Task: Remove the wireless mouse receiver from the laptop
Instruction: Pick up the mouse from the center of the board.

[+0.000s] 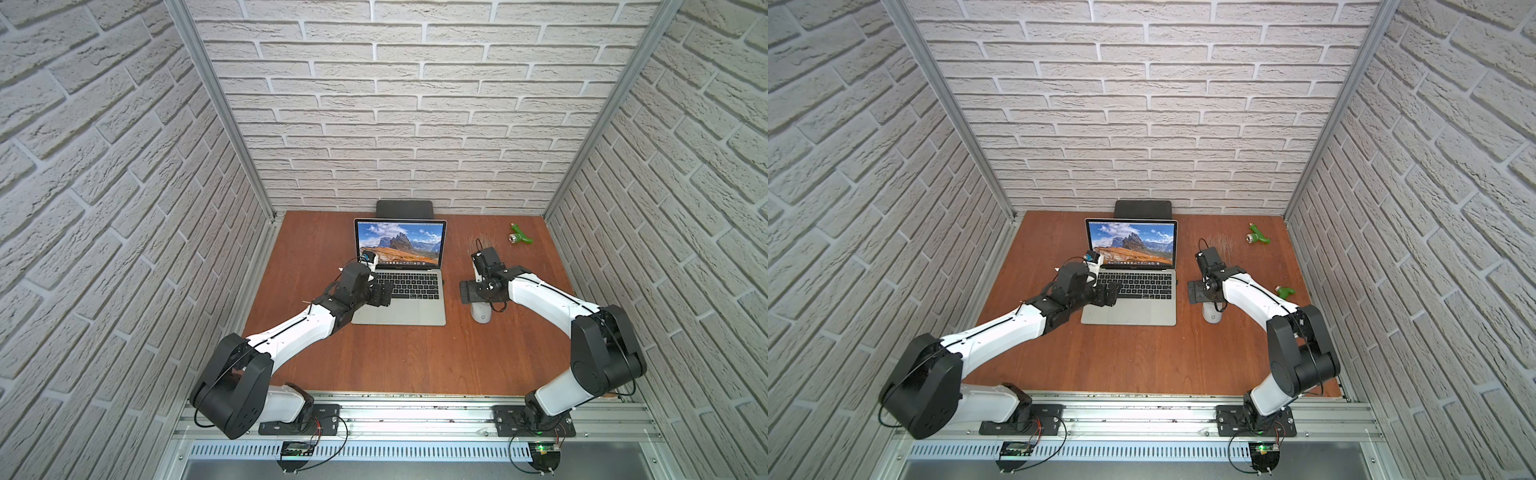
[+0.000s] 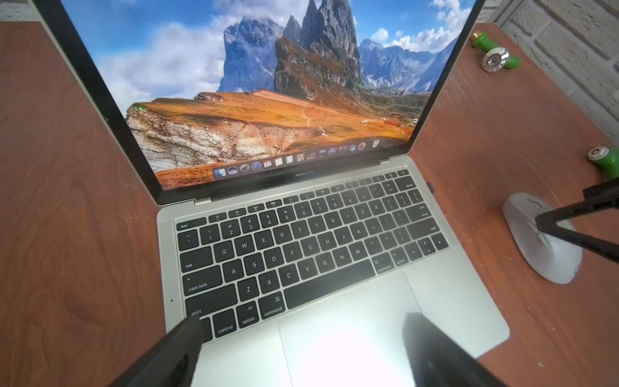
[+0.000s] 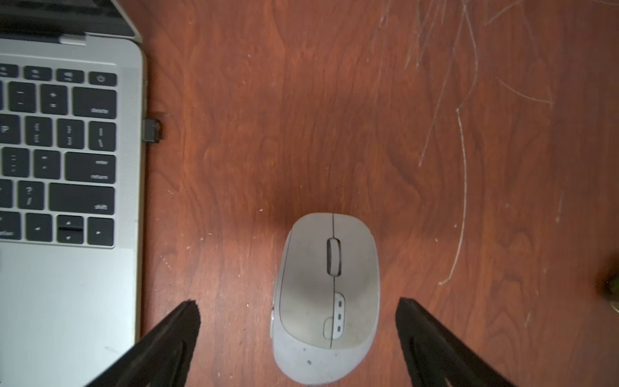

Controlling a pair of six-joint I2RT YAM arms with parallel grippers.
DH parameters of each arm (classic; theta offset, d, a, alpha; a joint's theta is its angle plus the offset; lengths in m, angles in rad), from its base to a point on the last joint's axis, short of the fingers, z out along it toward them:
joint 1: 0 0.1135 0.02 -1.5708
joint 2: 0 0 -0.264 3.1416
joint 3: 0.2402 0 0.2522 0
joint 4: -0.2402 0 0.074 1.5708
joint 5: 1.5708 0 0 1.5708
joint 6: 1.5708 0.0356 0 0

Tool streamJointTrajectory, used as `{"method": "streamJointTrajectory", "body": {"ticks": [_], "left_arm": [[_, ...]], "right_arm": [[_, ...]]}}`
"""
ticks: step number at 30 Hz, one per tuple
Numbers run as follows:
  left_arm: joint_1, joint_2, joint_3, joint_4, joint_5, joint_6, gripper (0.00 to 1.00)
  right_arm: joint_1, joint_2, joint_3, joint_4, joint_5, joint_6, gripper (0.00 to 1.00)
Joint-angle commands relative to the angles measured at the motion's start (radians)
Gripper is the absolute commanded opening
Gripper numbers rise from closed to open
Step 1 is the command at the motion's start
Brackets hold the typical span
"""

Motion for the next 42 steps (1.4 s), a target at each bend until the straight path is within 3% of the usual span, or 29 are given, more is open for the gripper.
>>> {"method": "streamJointTrajectory", "body": {"ticks": [1, 11, 17, 23, 27, 31, 35, 38, 40, 42], "left_arm": [[-0.004, -0.009, -0.009, 0.052, -0.021, -0.016, 0.98], [-0.003, 0.026, -0.032, 0.078, -0.03, -0.008, 0.98], [-0.003, 0.017, -0.041, 0.089, -0.04, -0.01, 0.98], [-0.003, 0.017, -0.044, 0.092, -0.044, -0.006, 0.98], [-0.004, 0.01, -0.044, 0.098, -0.044, -0.001, 0.98], [-0.002, 0.004, -0.045, 0.092, -0.051, 0.002, 0.98], [-0.004, -0.012, -0.058, 0.111, -0.043, 0.029, 0.98], [-0.003, -0.053, -0.124, 0.212, -0.028, 0.126, 0.98], [-0.001, -0.092, -0.193, 0.32, -0.022, 0.218, 0.98], [0.01, -0.131, -0.281, 0.473, 0.004, 0.314, 0.98]], "right_arm": [[0.009, -0.052, -0.028, -0.057, 0.152, 0.099, 0.95], [0.008, 0.042, -0.04, -0.02, -0.011, 0.134, 0.8], [0.008, 0.067, -0.032, -0.018, -0.024, 0.127, 0.72], [0.005, 0.093, -0.044, -0.002, -0.006, 0.121, 0.81], [-0.004, 0.119, -0.036, 0.009, -0.009, 0.123, 0.81], [-0.002, 0.116, -0.028, 0.017, -0.009, 0.123, 0.74], [-0.003, 0.078, -0.009, 0.003, -0.038, 0.089, 0.49], [-0.003, 0.013, 0.037, -0.005, -0.183, -0.025, 0.39], [-0.005, 0.001, 0.101, -0.025, -0.407, -0.148, 0.4], [-0.003, 0.035, 0.214, -0.112, -0.75, -0.288, 0.37]]}}
